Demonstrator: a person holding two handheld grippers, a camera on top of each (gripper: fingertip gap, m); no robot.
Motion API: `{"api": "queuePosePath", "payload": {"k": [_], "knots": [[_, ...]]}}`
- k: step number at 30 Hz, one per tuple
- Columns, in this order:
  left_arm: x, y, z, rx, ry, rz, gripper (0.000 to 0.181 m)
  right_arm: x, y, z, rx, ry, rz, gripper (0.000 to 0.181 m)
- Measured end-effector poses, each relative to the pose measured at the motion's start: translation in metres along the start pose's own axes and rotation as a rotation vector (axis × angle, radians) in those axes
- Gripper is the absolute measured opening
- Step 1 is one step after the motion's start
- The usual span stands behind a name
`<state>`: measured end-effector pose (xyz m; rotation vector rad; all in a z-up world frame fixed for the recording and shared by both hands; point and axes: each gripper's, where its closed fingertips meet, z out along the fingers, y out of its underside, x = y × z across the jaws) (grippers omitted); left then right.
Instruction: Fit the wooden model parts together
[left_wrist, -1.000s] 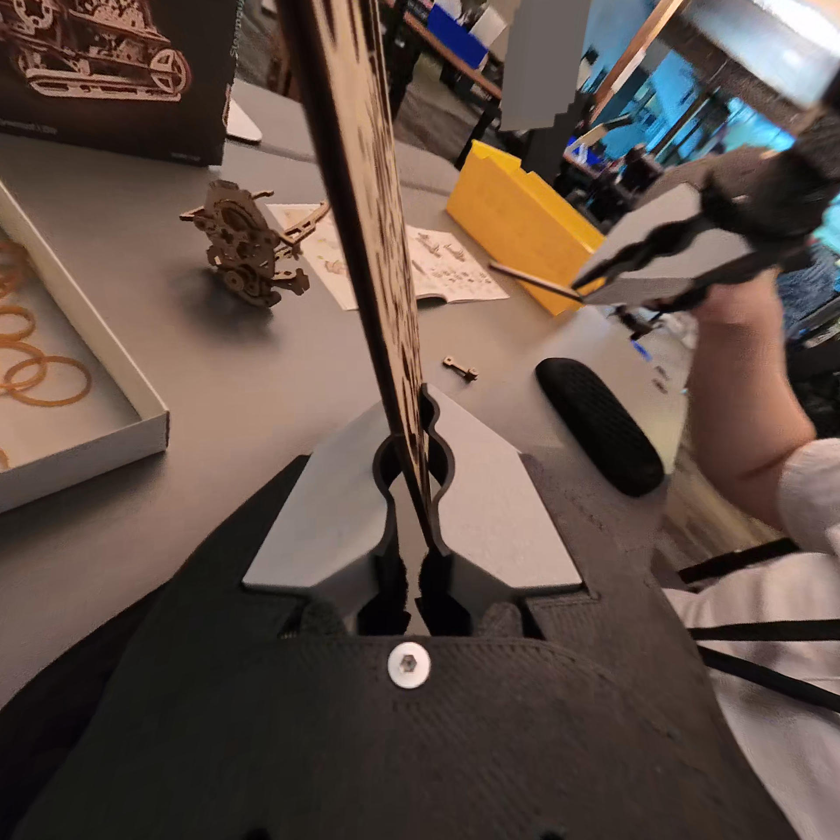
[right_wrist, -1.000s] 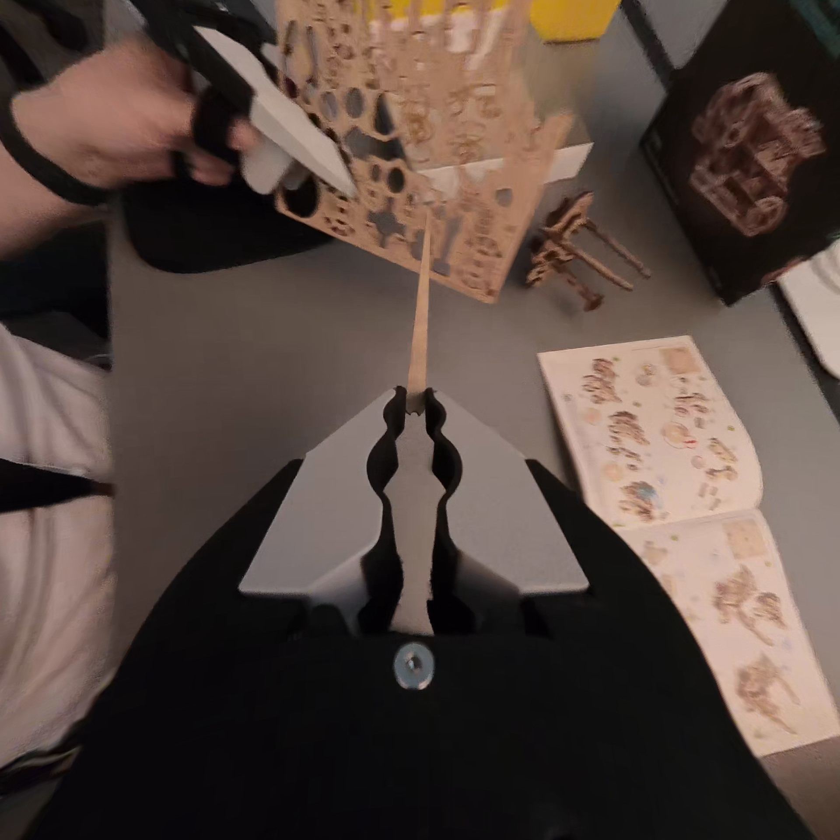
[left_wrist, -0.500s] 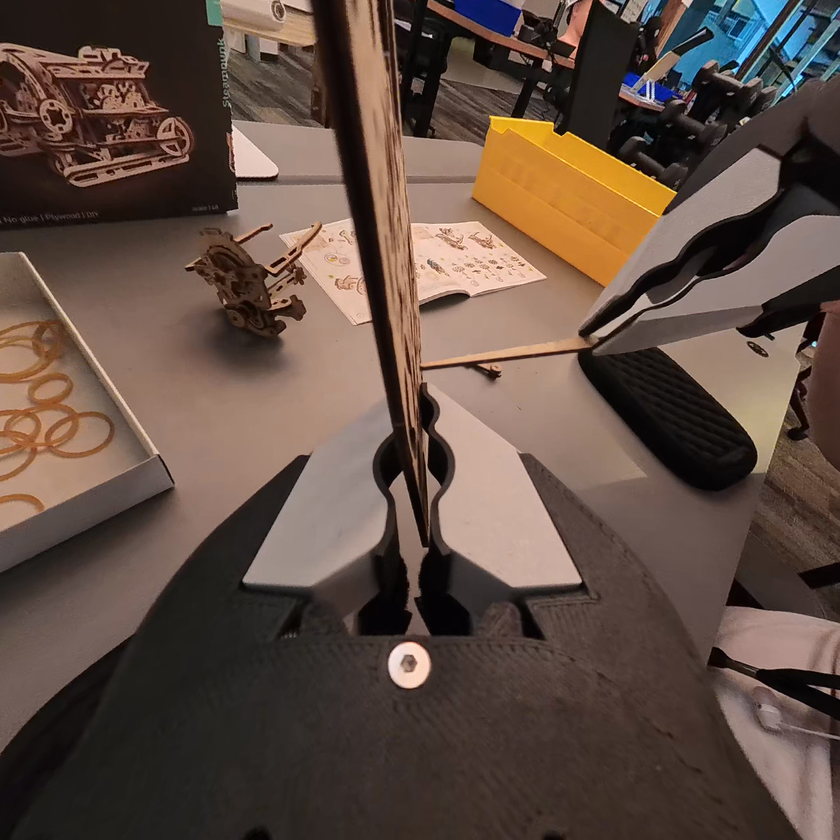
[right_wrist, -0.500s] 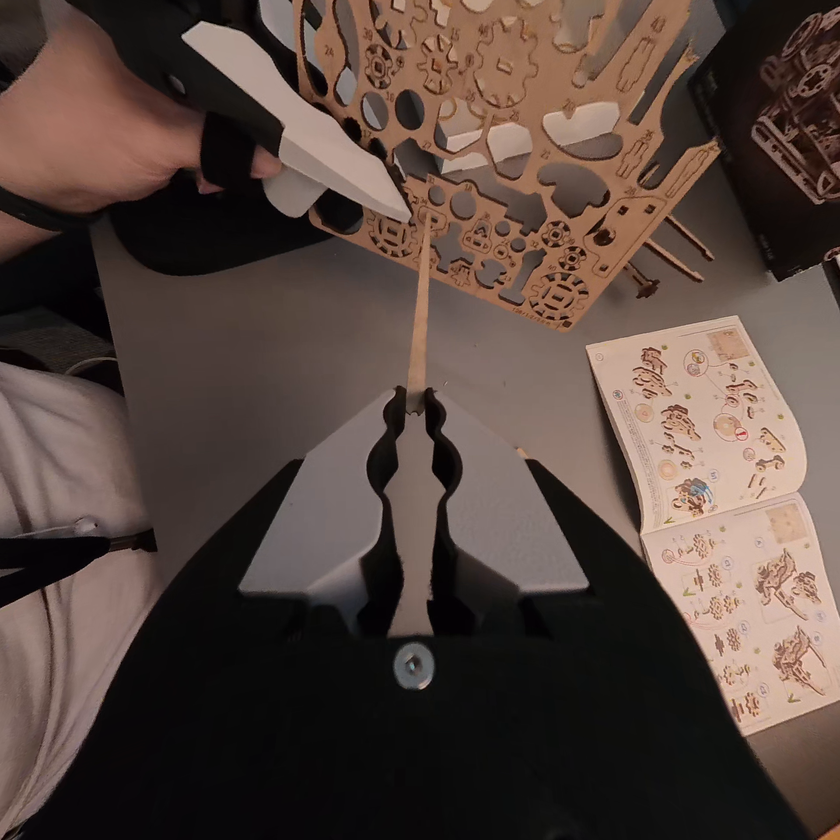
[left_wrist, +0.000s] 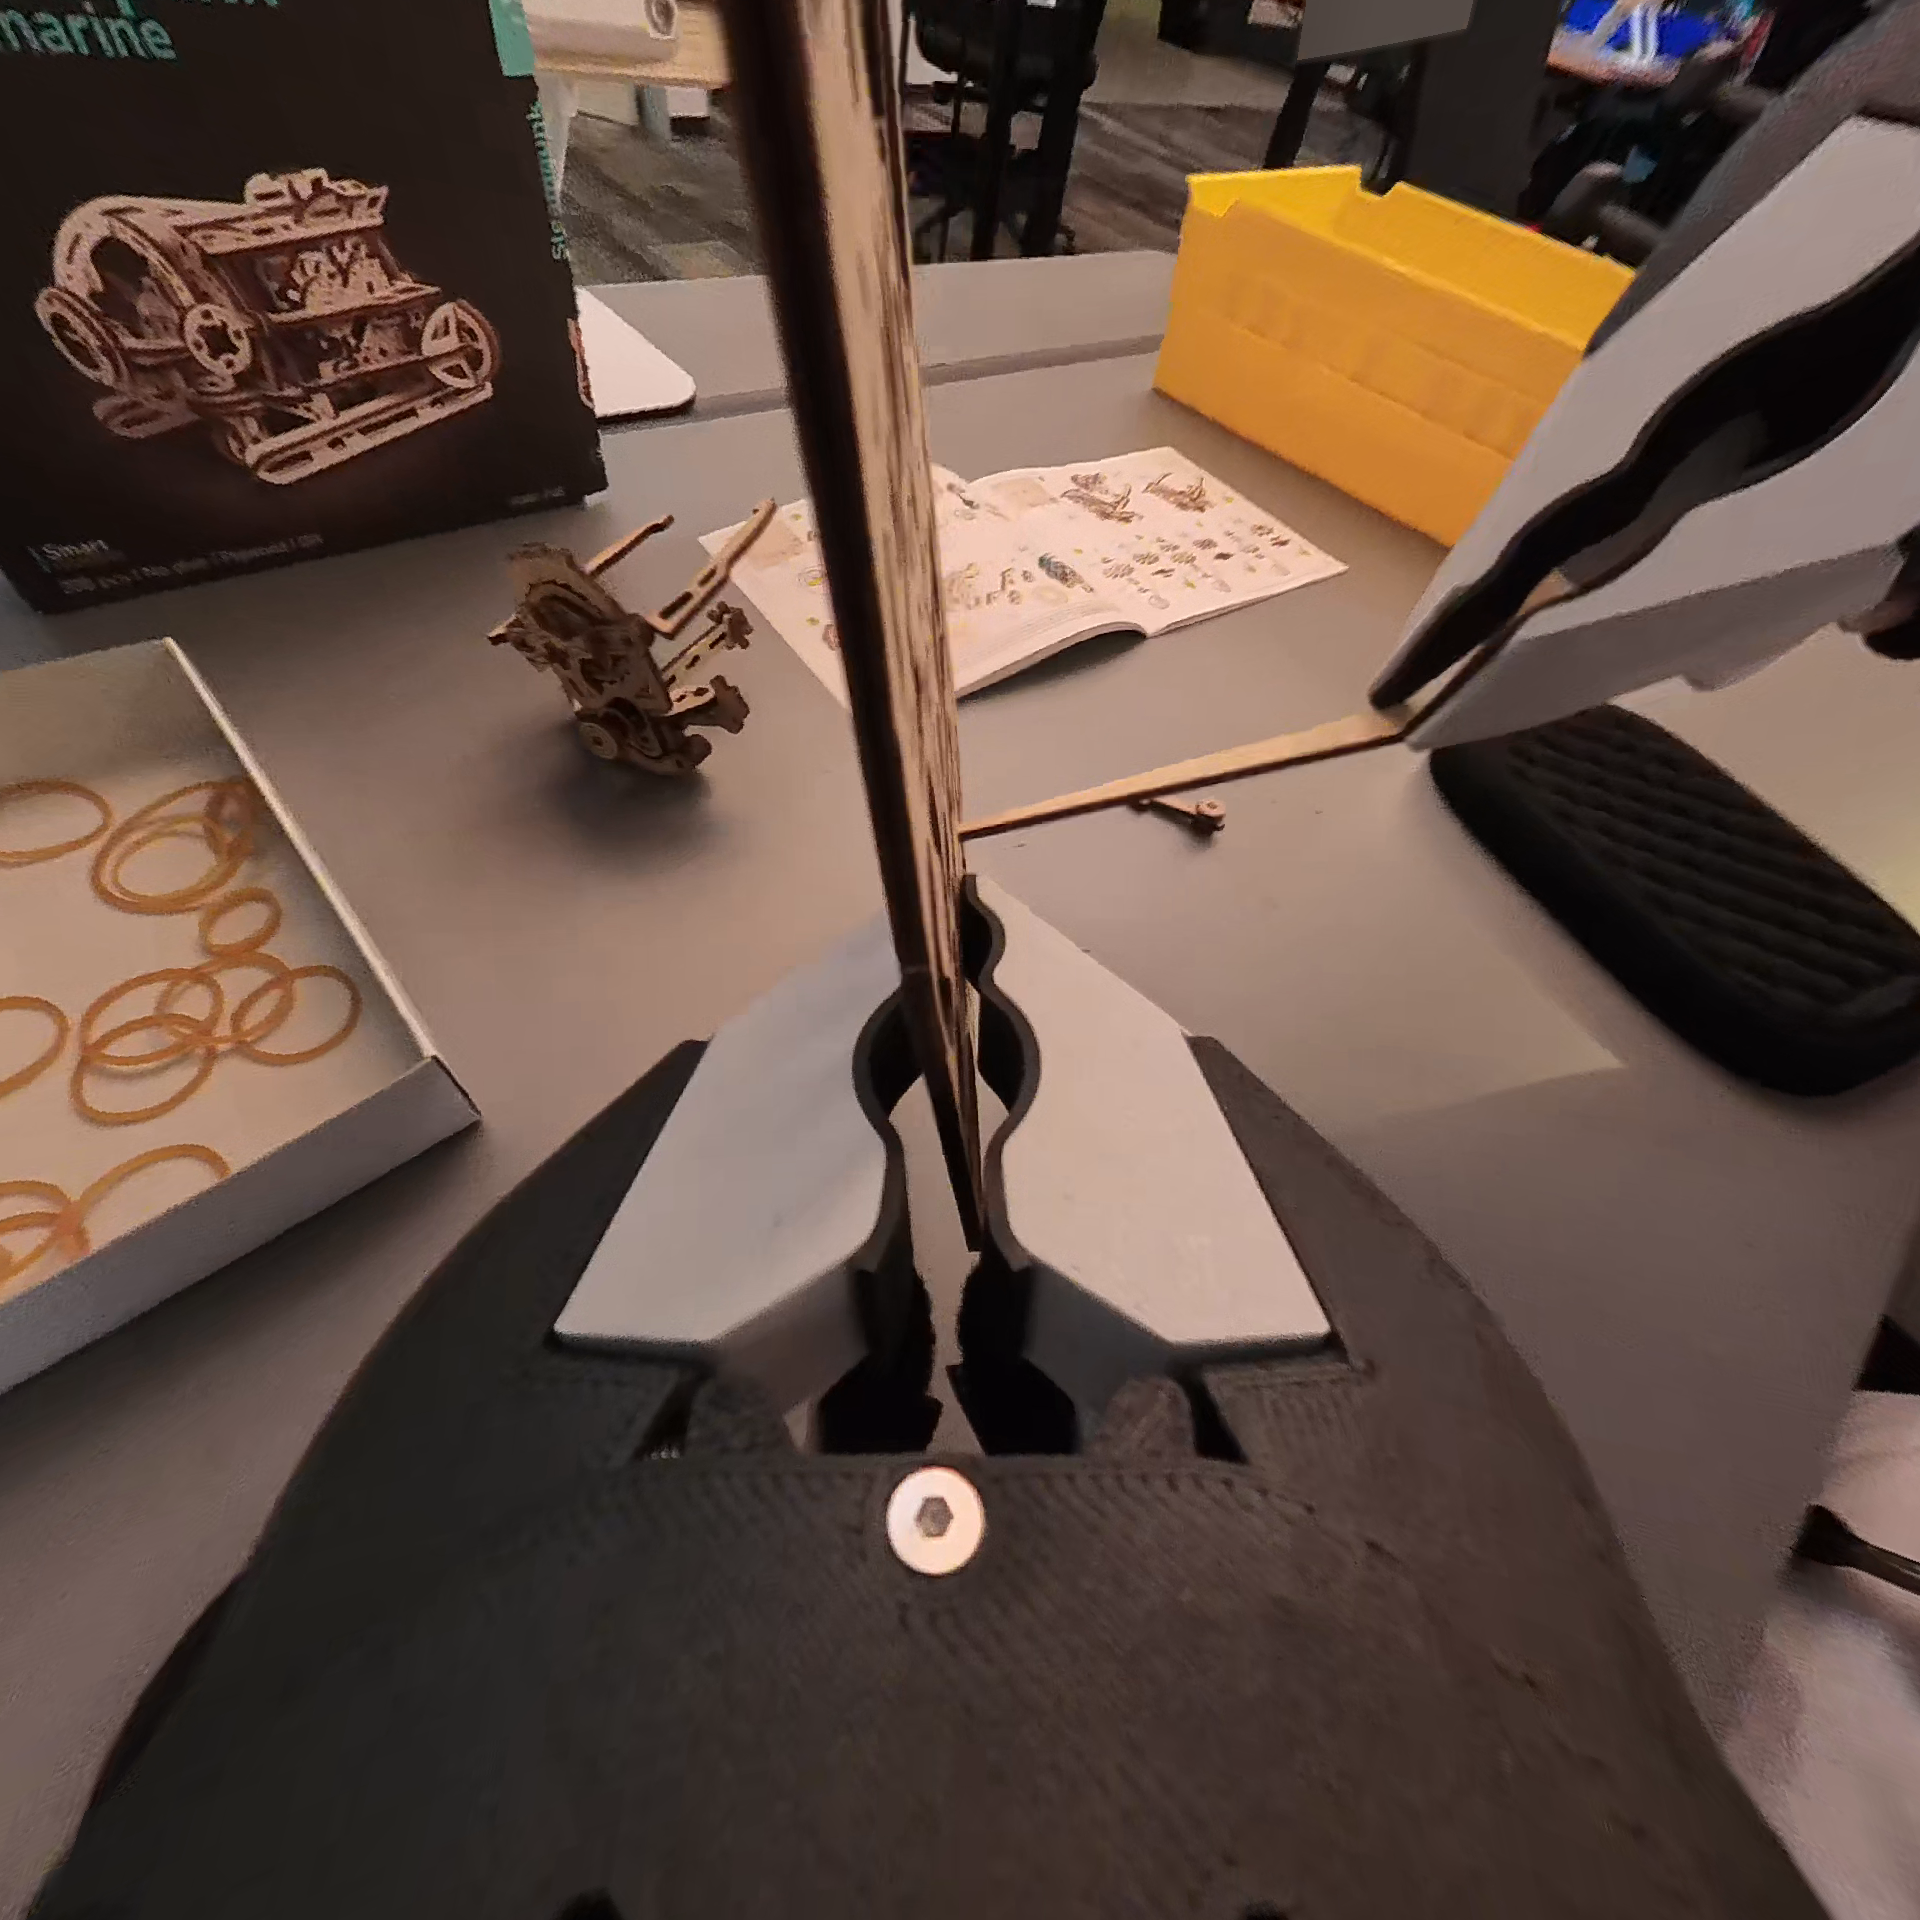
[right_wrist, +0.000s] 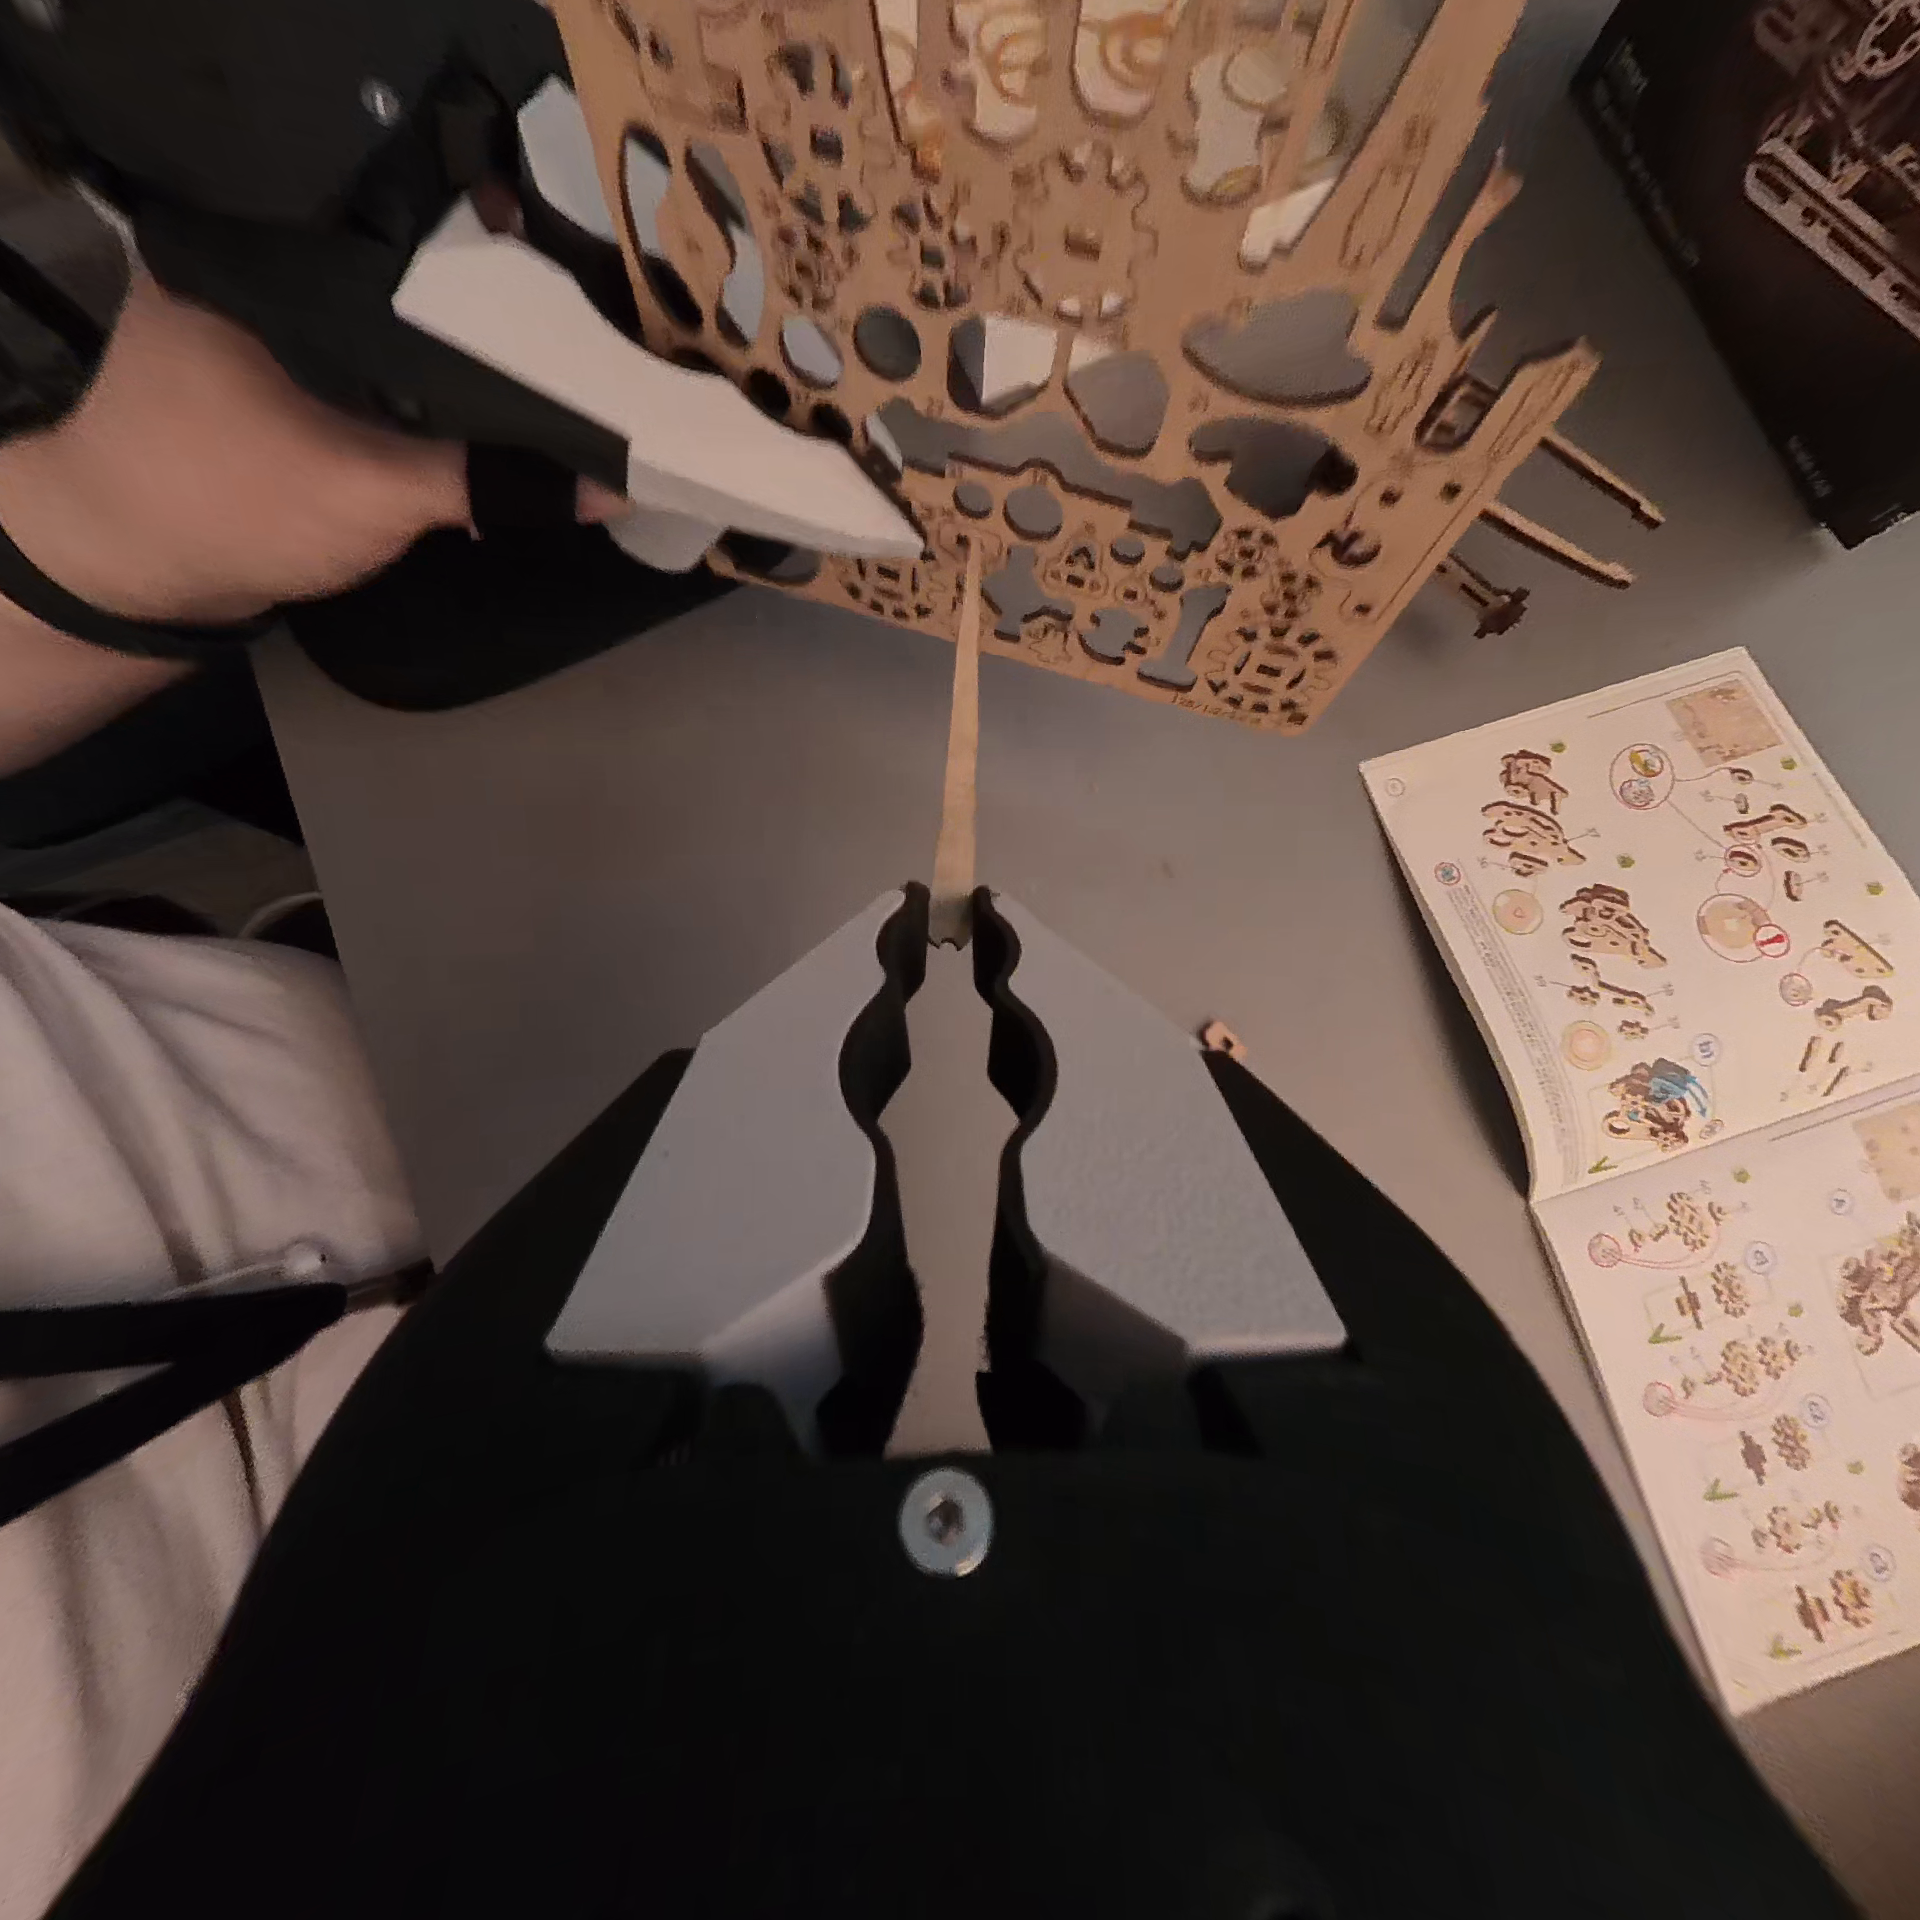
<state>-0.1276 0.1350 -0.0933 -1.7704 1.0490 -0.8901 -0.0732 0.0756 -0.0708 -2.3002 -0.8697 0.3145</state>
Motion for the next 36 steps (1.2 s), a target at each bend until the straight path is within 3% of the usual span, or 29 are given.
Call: {"api": "queuePosePath", "payload": {"k": [1, 6, 11, 12, 14, 17, 21, 24, 26, 28, 29, 33, 36], "knots": [[0.002, 0.000, 0.001, 0.000, 0.004, 0.007, 0.000, 0.000, -0.004, 0.001, 0.012, 0.001, 0.011, 0.006], [0.006, -0.005, 0.004, 0.027, 0.050, -0.081, 0.000, -0.004, -0.012, 0.008, 0.027, 0.056, -0.012, 0.006], [0.016, -0.006, 0.007, 0.036, 0.149, -0.169, 0.000, -0.018, -0.038, 0.002, 0.207, 0.045, -0.024, 0.007], [0.018, -0.008, 0.006, 0.046, 0.189, -0.209, 0.000, -0.023, -0.041, -0.001, 0.251, 0.028, -0.054, 0.000], [0.017, -0.011, 0.001, 0.060, 0.219, -0.241, 0.000, -0.035, -0.045, -0.012, 0.366, -0.025, -0.161, 0.014], [0.013, -0.012, -0.007, 0.049, 0.223, -0.233, 0.000, -0.037, -0.049, -0.034, 0.574, 0.024, -0.365, 0.044], [0.027, -0.017, -0.010, 0.032, 0.339, -0.303, 0.000, -0.041, -0.040, -0.023, 0.616, 0.086, -0.668, 0.048], [0.034, -0.016, -0.010, 0.007, 0.336, -0.270, 0.001, -0.044, -0.048, -0.014, 0.593, 0.121, -0.756, 0.041], [0.039, -0.016, -0.011, -0.003, 0.344, -0.262, 0.001, -0.047, -0.051, -0.011, 0.565, 0.117, -0.801, 0.017], [0.042, -0.016, -0.012, -0.011, 0.358, -0.264, 0.001, -0.051, -0.051, -0.009, 0.556, 0.091, -0.840, 0.015], [0.044, -0.016, -0.012, -0.014, 0.366, -0.265, 0.000, -0.053, -0.050, -0.009, 0.548, 0.077, -0.859, 0.003], [0.045, -0.014, -0.013, -0.023, 0.364, -0.218, 0.001, -0.050, -0.050, -0.011, 0.511, 0.022, -0.786, 0.002], [0.047, -0.019, -0.016, 0.004, 0.386, -0.230, 0.001, -0.044, -0.054, -0.020, 0.568, -0.030, -0.702, 0.003]]}}
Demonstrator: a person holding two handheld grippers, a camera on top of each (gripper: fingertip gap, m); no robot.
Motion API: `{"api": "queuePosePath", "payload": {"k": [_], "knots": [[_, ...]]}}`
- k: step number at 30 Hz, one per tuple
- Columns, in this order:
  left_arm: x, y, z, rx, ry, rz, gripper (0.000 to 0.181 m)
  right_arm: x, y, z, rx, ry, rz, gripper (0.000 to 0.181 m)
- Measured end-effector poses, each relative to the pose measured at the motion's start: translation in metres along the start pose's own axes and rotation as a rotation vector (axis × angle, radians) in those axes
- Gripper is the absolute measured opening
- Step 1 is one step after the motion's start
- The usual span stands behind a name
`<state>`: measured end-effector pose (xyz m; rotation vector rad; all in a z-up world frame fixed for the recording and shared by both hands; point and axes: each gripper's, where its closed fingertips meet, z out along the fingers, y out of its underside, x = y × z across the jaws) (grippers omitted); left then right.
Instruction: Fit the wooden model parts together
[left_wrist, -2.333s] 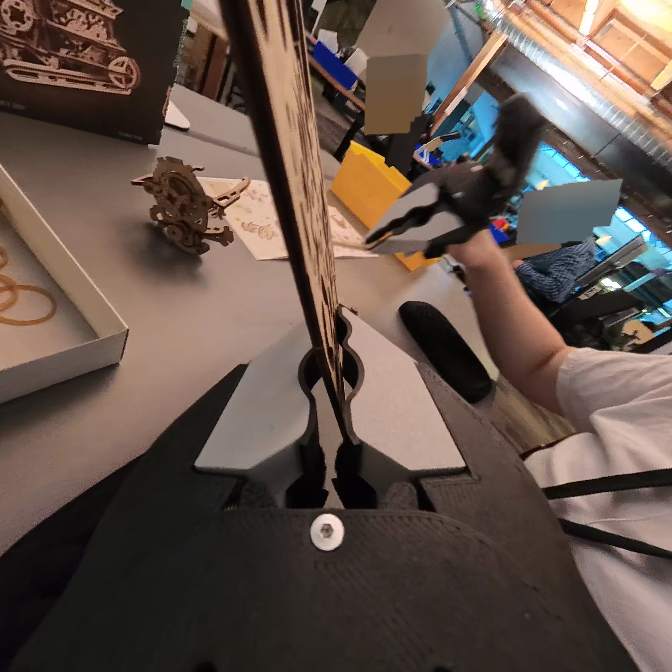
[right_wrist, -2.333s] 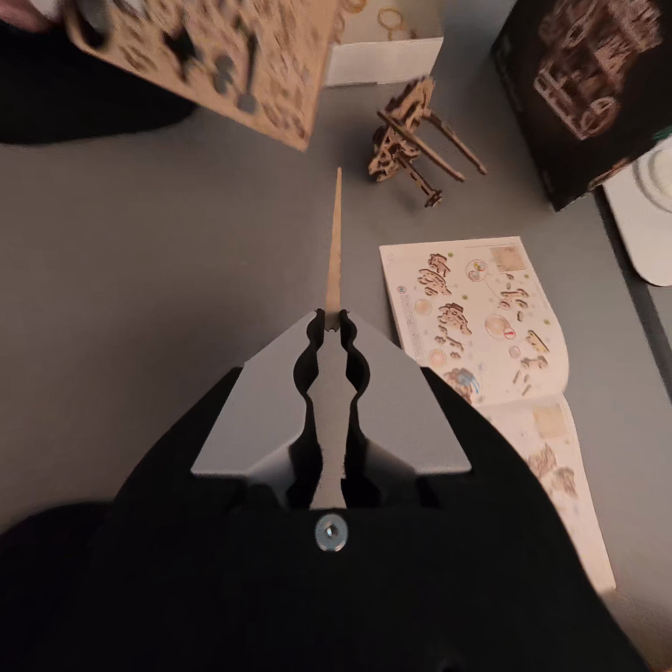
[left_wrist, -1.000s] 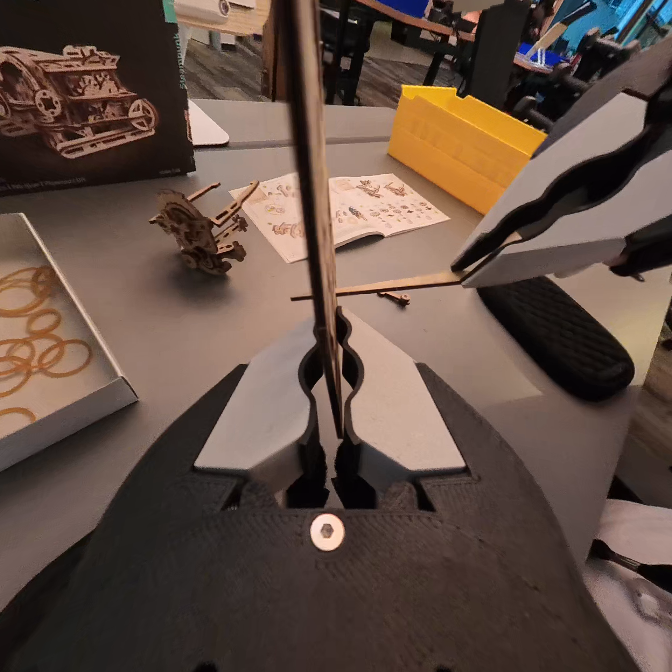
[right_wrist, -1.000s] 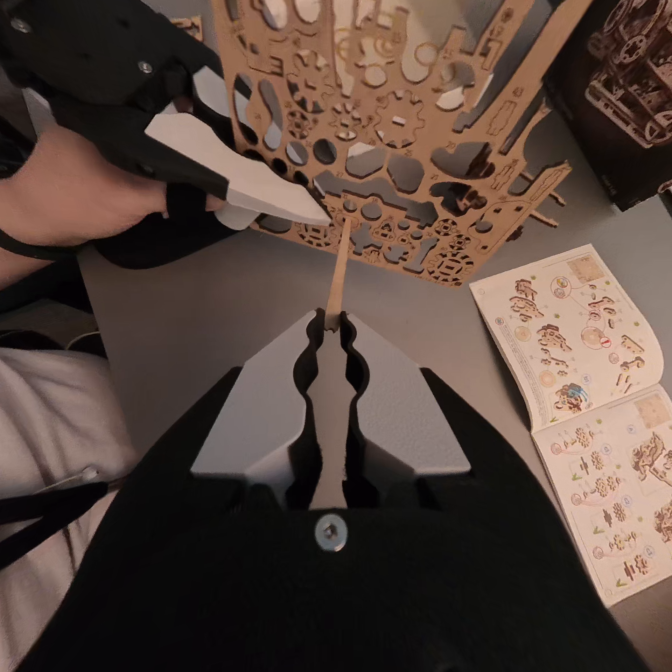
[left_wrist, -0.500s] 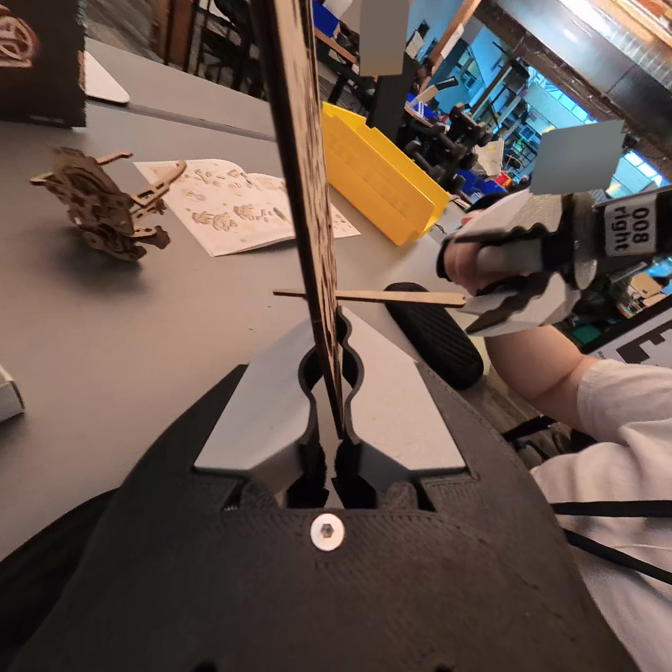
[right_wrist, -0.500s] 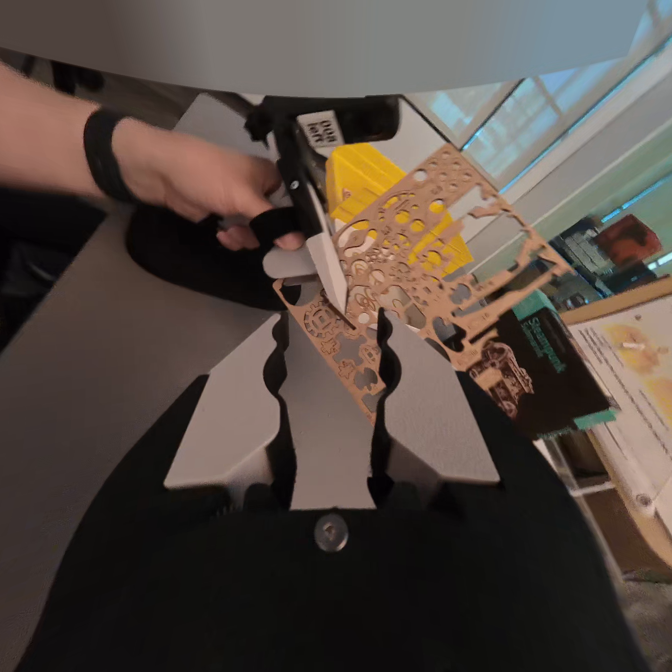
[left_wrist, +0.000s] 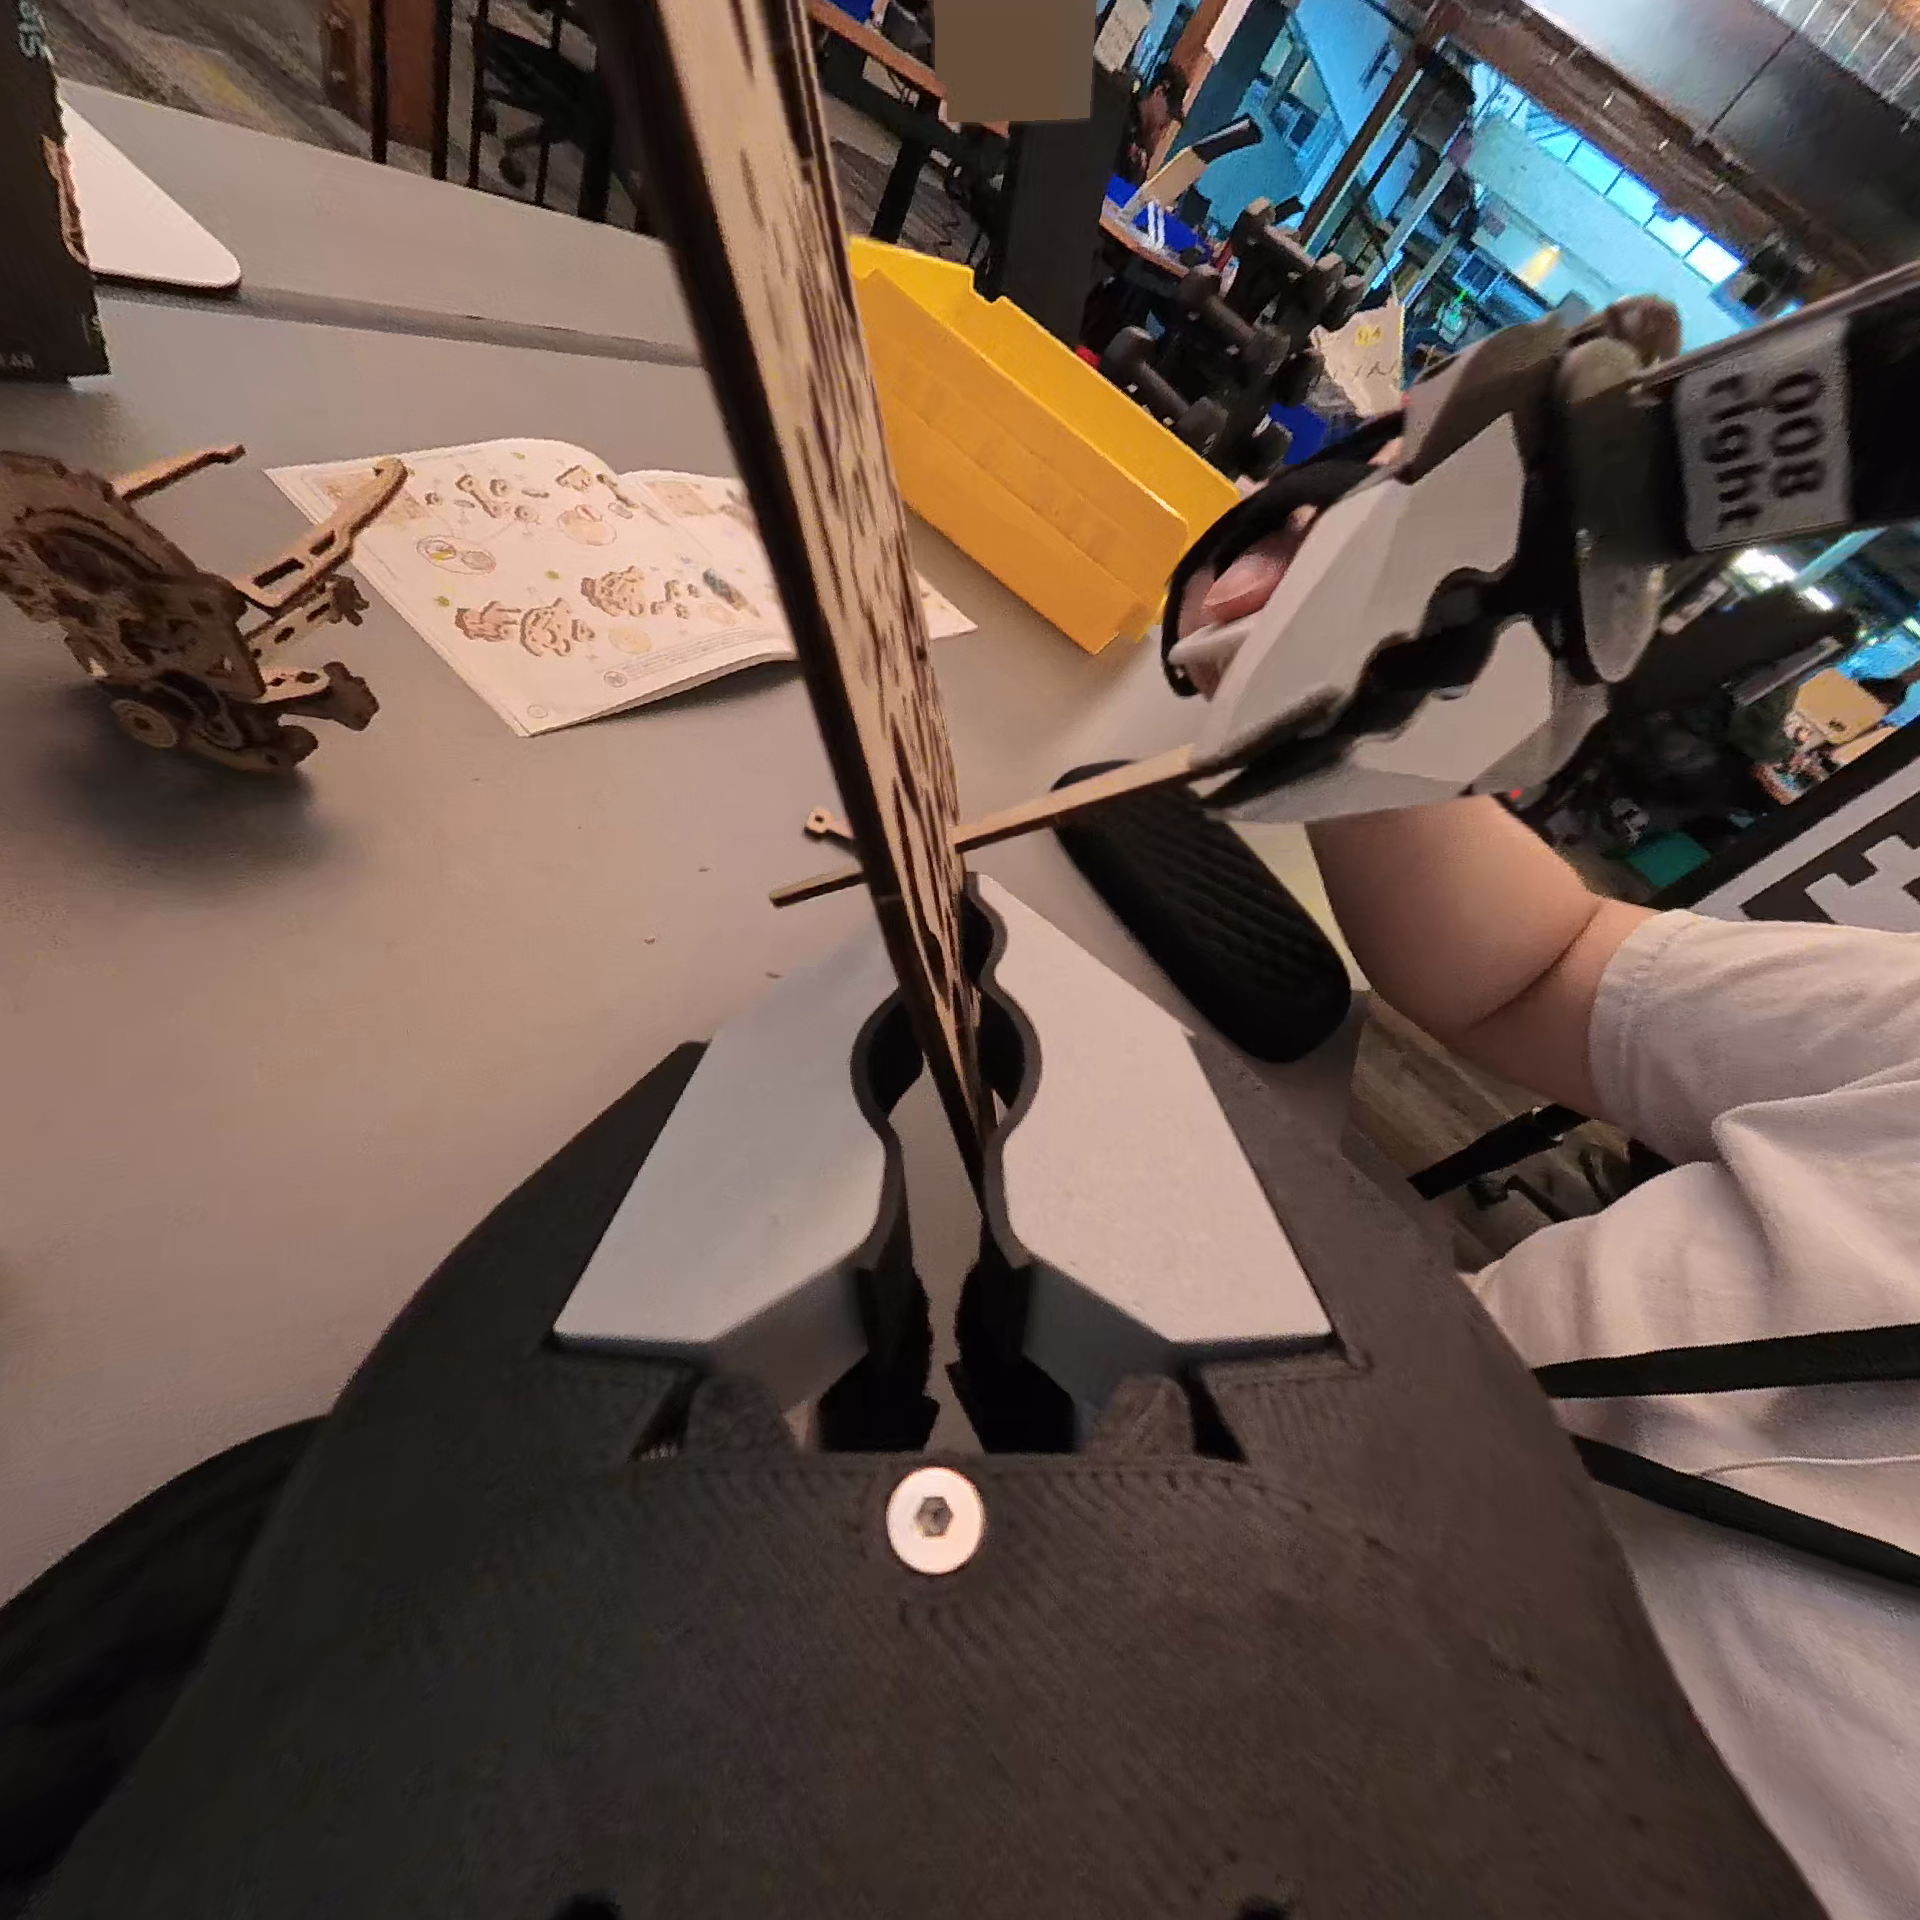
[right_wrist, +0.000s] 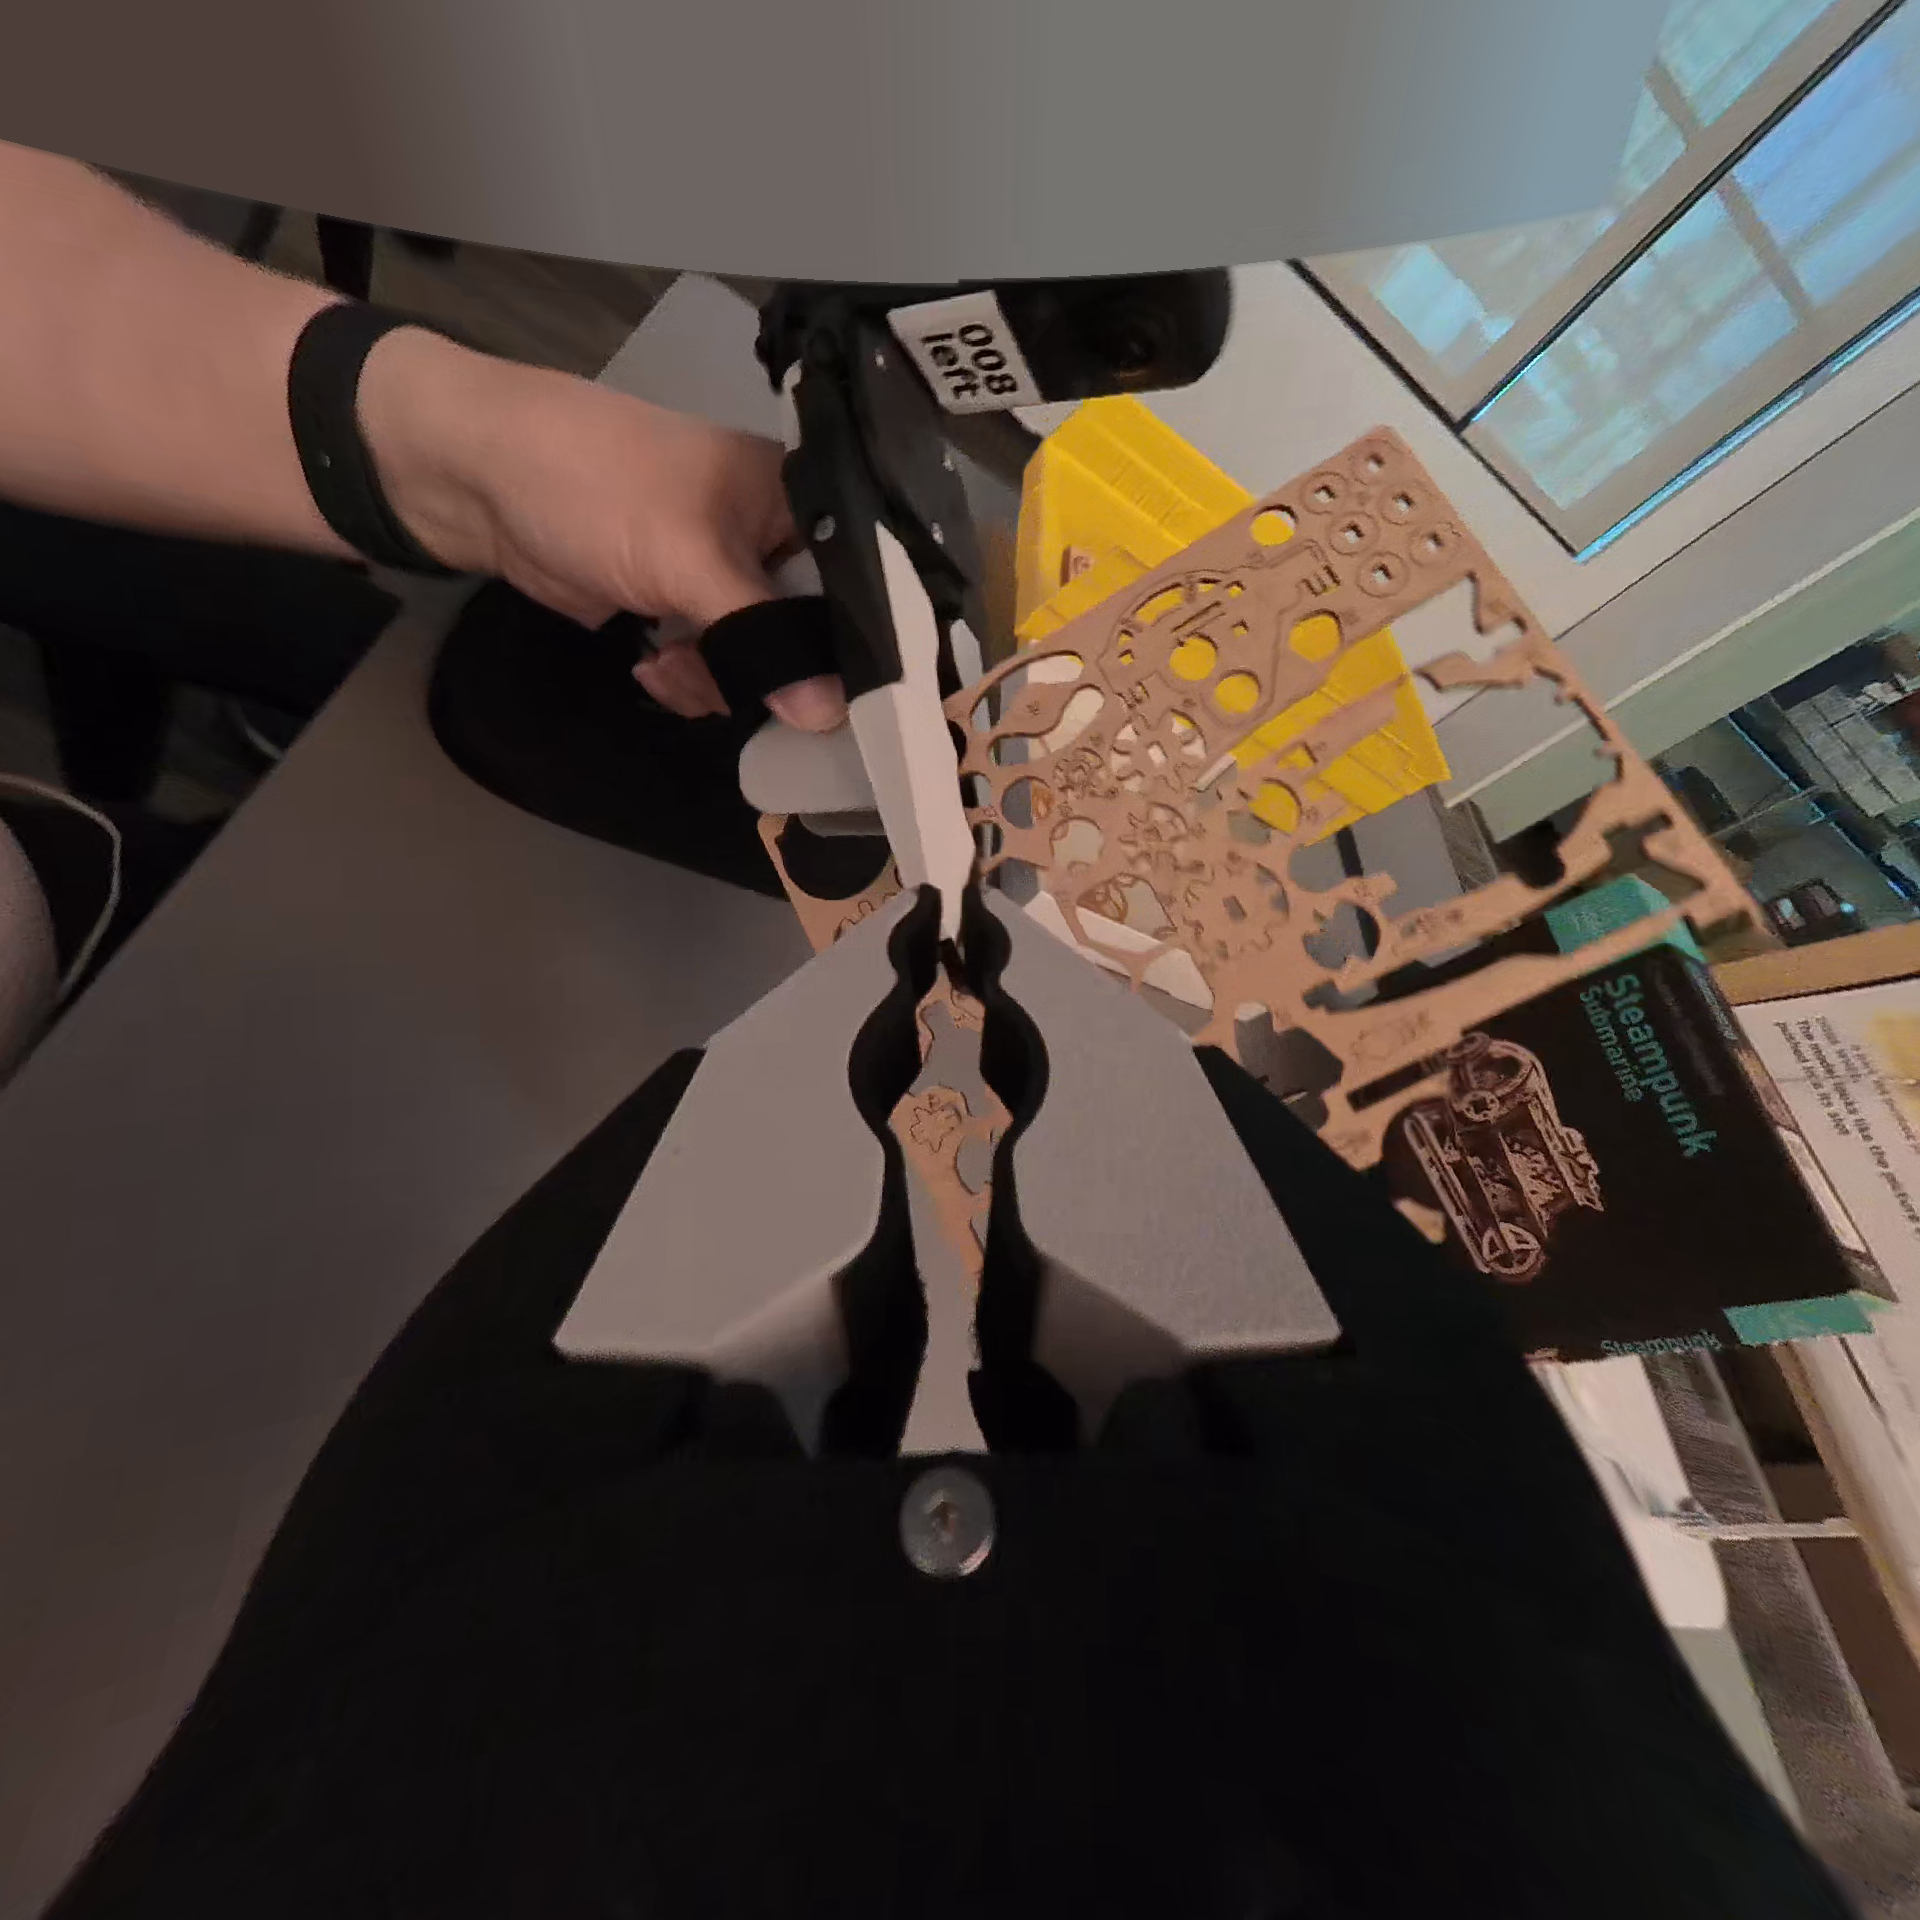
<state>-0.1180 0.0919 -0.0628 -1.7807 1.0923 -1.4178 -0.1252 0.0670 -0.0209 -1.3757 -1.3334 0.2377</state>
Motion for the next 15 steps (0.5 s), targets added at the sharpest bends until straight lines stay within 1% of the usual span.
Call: {"api": "queuePosePath", "payload": {"k": [5, 8, 10, 13, 15], "knots": [[0.010, -0.009, -0.006, 0.052, 0.094, -0.052, 0.000, 0.003, -0.002, -0.015, 0.150, -0.016, 0.150, 0.003], [0.009, -0.006, -0.005, 0.046, 0.091, -0.048, 0.000, -0.007, -0.003, -0.014, 0.182, -0.015, 0.150, 0.002], [0.007, -0.006, -0.004, 0.046, 0.074, -0.044, 0.000, -0.012, -0.005, -0.008, 0.148, 0.007, 0.112, 0.002], [-0.003, -0.001, 0.001, 0.002, -0.035, 0.032, 0.001, -0.014, -0.010, 0.002, 0.050, 0.038, 0.022, 0.001], [-0.004, 0.002, 0.006, -0.026, -0.080, 0.074, 0.001, -0.011, -0.009, 0.007, -0.026, 0.043, -0.027, 0.001]]}}
